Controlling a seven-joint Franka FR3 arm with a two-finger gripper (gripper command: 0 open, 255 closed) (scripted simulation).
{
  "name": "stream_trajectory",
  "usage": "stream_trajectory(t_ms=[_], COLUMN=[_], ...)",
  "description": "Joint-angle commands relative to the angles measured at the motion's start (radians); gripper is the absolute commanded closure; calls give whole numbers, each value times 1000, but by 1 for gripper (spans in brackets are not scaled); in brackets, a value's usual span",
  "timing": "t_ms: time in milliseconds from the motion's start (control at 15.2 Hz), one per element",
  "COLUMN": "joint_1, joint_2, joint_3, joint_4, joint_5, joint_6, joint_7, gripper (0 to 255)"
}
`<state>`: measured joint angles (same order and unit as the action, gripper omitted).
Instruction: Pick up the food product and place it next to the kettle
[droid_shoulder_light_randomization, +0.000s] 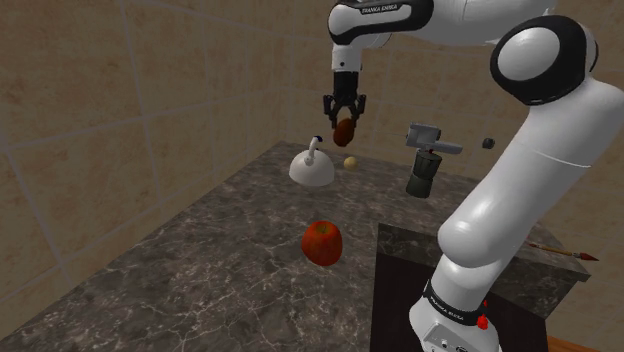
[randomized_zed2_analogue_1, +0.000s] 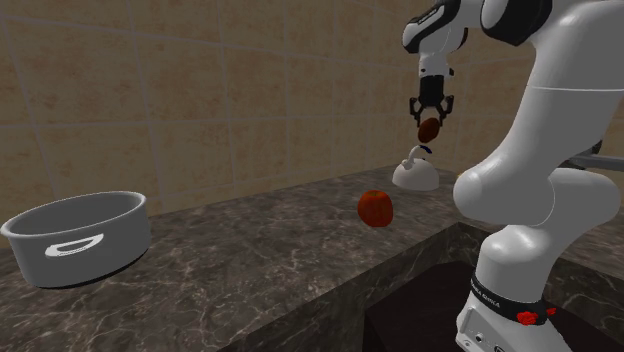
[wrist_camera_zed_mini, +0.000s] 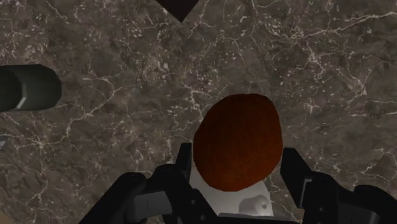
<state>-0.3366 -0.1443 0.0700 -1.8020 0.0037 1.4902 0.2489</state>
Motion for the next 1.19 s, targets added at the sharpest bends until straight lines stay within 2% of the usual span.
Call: stream_trajectory(t_ms=[0,330,1122], joint_1=[-21,-68,-68], joint_2=[27,90,79], joint_3=[-26,-82,-83], joint_4=[34,106,-69], joint_5=[-13,-36,-36], joint_6=[-7,-13,151], joint_7=[-47,-150,-146], gripper=[255,255,255])
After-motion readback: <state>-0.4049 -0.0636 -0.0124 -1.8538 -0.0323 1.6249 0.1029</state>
